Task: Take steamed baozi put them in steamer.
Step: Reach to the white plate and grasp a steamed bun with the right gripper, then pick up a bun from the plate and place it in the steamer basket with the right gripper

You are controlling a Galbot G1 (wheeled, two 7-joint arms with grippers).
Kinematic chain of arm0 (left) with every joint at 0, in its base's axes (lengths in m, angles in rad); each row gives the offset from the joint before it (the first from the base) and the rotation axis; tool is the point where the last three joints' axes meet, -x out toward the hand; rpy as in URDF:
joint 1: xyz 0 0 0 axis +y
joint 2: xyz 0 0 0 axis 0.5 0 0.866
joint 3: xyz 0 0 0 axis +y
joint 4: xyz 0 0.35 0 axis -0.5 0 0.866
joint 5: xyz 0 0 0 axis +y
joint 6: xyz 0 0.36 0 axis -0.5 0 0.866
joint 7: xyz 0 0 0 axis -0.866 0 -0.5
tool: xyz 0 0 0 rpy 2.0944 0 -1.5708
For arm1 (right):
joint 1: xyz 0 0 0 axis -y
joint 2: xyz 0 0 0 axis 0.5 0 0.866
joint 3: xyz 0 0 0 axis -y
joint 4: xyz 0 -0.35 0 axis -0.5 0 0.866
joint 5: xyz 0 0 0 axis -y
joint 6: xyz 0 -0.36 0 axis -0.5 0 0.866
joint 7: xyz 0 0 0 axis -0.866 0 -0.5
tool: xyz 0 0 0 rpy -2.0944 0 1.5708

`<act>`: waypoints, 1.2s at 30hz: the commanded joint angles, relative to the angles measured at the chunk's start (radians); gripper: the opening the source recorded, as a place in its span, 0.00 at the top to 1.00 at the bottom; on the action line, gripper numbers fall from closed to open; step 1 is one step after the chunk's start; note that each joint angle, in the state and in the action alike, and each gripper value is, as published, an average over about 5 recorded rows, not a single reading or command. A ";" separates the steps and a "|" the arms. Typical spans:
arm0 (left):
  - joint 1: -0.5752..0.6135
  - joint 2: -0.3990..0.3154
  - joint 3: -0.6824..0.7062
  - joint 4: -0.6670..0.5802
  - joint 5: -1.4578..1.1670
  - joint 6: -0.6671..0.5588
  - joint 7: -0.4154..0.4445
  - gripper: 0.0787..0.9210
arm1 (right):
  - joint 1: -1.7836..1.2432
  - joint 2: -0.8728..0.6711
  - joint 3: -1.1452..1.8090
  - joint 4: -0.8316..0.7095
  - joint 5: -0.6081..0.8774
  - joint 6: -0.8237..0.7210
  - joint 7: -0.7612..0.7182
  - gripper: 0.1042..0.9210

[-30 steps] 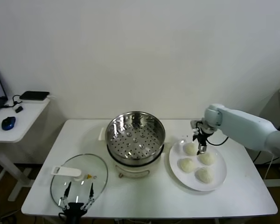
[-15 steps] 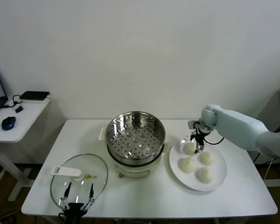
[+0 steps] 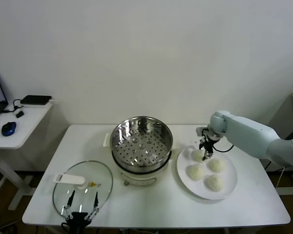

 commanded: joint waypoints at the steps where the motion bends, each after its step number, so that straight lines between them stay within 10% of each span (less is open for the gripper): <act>1: 0.001 -0.015 0.000 -0.001 0.001 0.002 0.000 0.12 | 0.018 -0.011 -0.003 0.020 -0.006 0.000 -0.001 0.39; 23: 0.011 -0.021 0.012 -0.008 0.025 -0.003 0.000 0.12 | 0.666 -0.059 -0.405 0.428 0.321 0.159 -0.051 0.39; 36: 0.014 -0.020 0.025 -0.008 0.033 -0.008 -0.001 0.12 | 0.756 0.159 -0.417 0.481 0.266 0.398 0.027 0.39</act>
